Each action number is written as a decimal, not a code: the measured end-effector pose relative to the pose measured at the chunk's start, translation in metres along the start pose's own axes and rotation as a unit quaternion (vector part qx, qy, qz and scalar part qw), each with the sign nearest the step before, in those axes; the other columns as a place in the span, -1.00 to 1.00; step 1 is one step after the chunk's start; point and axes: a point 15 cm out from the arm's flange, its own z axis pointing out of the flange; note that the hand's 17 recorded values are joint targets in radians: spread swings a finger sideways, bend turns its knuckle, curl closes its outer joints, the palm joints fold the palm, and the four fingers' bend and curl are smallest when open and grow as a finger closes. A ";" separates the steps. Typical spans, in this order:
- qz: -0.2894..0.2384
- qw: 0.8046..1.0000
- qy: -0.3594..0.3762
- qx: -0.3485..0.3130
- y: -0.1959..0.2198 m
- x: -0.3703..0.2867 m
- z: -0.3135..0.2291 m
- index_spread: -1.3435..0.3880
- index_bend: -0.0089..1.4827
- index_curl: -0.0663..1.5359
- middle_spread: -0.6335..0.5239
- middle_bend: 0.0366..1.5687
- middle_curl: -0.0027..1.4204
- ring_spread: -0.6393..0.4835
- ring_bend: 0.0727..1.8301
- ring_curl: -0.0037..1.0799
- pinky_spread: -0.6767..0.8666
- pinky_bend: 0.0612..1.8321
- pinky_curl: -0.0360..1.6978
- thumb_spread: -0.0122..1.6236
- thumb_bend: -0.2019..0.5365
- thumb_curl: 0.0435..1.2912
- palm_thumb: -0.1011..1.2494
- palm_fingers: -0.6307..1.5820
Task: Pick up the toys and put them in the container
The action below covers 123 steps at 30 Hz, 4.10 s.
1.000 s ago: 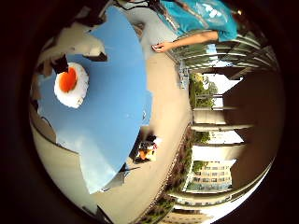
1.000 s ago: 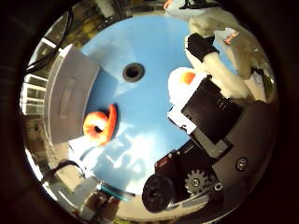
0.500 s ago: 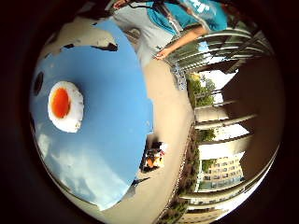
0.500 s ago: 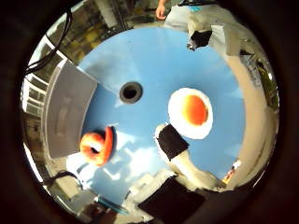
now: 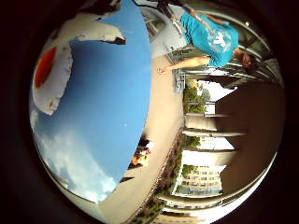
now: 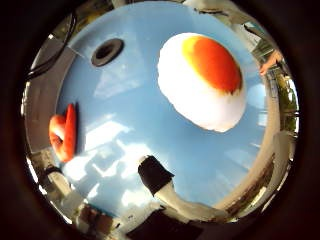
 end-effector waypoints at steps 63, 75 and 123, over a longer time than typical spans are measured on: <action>-0.080 0.954 -0.257 0.131 0.030 -0.129 -0.455 -0.19 -0.02 0.66 -0.10 0.75 0.20 0.04 0.72 0.22 0.04 0.86 -0.36 0.27 -0.49 0.27 0.50 0.41; -0.103 0.941 -0.313 0.073 -0.019 -0.241 -0.451 -0.22 -0.10 0.75 -0.11 0.75 0.23 0.03 0.74 0.24 0.05 0.84 -0.29 0.28 -0.49 0.33 0.49 0.39; 0.004 0.912 -0.370 -0.175 0.135 -0.143 -0.205 0.35 -0.78 -0.54 0.22 -0.78 -0.49 0.60 -0.58 -0.49 0.41 -0.24 -0.75 0.41 -0.52 -0.59 -0.18 -0.44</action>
